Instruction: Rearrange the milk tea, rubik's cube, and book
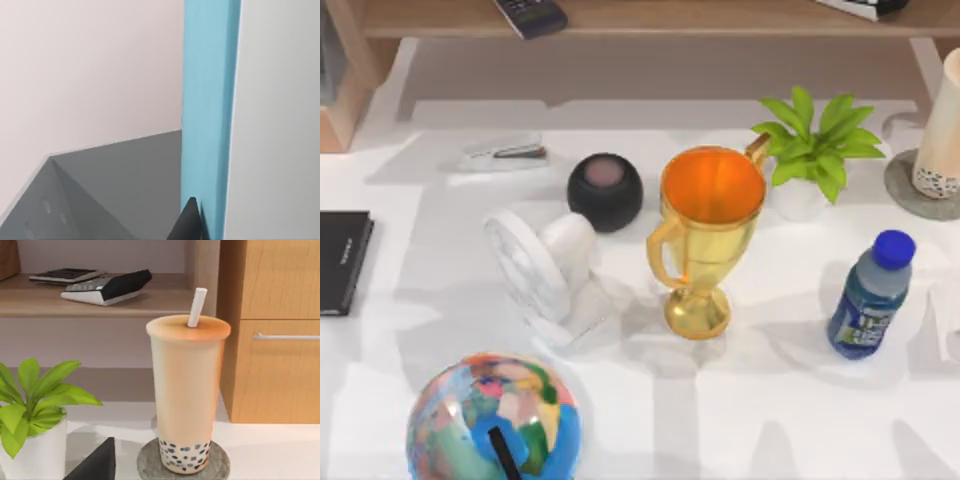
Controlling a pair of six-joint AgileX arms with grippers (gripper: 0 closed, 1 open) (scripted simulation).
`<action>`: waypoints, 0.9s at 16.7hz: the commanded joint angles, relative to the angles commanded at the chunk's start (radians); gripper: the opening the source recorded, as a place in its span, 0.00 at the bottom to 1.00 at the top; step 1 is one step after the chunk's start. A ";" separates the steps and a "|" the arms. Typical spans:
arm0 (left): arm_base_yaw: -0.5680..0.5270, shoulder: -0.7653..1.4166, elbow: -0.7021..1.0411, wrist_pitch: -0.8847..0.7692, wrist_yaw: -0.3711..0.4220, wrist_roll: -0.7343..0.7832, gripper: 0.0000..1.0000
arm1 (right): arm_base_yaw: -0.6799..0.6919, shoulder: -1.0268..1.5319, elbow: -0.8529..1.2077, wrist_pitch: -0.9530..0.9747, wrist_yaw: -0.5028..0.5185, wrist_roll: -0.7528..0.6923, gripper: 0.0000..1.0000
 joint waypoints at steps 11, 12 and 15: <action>0.141 -0.360 -0.614 0.089 0.042 1.111 0.00 | 0.000 0.000 0.000 0.000 0.000 0.000 1.00; 0.145 -0.363 -0.676 0.102 0.045 1.202 0.00 | 0.000 0.000 0.000 0.000 0.000 0.000 1.00; 0.141 -0.329 -0.847 0.137 0.049 1.435 0.00 | 0.000 0.000 0.000 0.000 0.000 0.000 1.00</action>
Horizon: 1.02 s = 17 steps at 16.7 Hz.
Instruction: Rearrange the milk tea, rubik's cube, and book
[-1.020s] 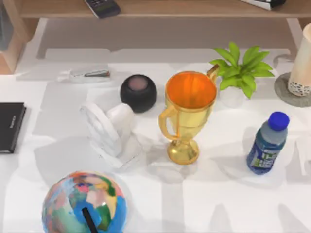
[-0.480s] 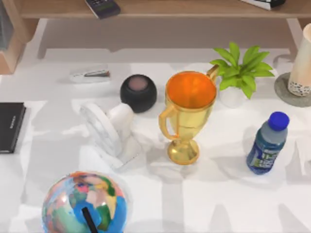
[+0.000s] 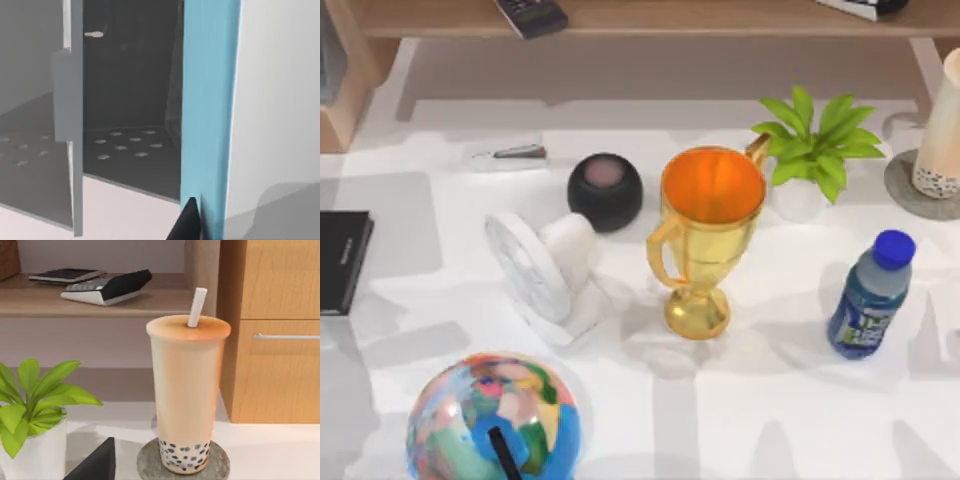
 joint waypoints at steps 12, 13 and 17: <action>-0.030 0.089 -0.199 0.044 -0.001 0.217 0.00 | 0.000 0.000 0.000 0.000 0.000 0.000 1.00; -0.033 0.097 -0.198 0.047 -0.003 0.215 0.00 | 0.000 0.000 0.000 0.000 0.000 0.000 1.00; -0.044 0.121 -0.196 0.055 -0.009 0.210 0.00 | 0.000 0.000 0.000 0.000 0.000 0.000 1.00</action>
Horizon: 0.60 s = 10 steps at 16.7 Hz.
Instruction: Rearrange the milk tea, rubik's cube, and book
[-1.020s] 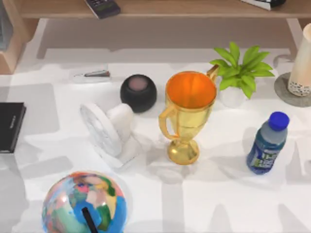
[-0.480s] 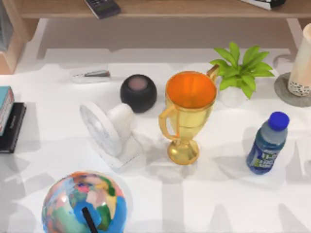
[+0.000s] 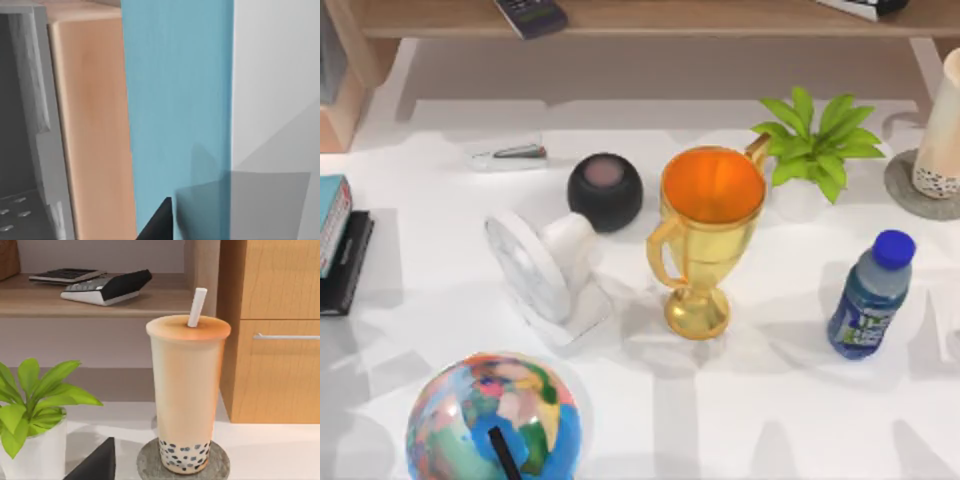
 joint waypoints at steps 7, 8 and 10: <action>0.000 0.000 0.000 0.000 0.000 0.000 0.38 | 0.000 0.000 0.000 0.000 0.000 0.000 1.00; 0.000 0.000 0.000 0.000 0.000 0.000 0.45 | 0.000 0.000 0.000 0.000 0.000 0.000 1.00; 0.000 0.000 0.000 0.000 0.000 0.000 0.60 | 0.000 0.000 0.000 0.000 0.000 0.000 1.00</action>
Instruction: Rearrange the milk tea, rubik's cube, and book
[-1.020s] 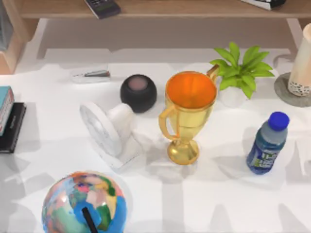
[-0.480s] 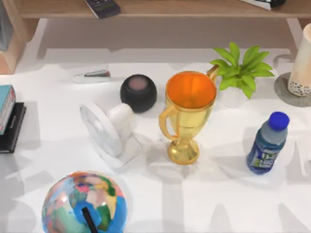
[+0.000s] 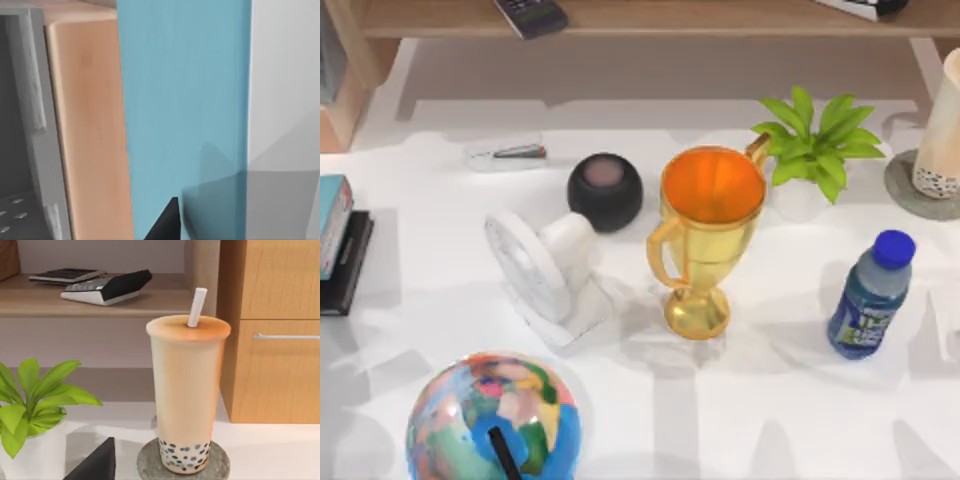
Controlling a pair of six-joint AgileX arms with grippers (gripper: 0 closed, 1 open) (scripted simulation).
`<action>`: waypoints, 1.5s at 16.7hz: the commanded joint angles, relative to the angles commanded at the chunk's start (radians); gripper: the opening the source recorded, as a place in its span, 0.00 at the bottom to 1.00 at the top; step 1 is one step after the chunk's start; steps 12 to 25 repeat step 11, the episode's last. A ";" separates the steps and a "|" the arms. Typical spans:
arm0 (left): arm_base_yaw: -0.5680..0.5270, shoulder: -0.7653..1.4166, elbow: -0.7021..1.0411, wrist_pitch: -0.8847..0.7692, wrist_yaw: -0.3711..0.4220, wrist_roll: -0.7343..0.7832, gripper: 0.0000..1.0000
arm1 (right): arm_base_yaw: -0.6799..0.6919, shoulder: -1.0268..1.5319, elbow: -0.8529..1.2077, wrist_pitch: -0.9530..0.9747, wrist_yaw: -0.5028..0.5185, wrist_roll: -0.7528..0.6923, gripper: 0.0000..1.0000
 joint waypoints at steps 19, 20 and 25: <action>0.000 0.000 0.000 0.000 0.000 0.000 1.00 | 0.000 0.000 0.000 0.000 0.000 0.000 1.00; 0.000 0.000 0.000 0.000 0.000 0.000 1.00 | 0.000 0.000 0.000 0.000 0.000 0.000 1.00; 0.000 0.000 0.000 0.000 0.000 0.000 1.00 | 0.000 0.000 0.000 0.000 0.000 0.000 1.00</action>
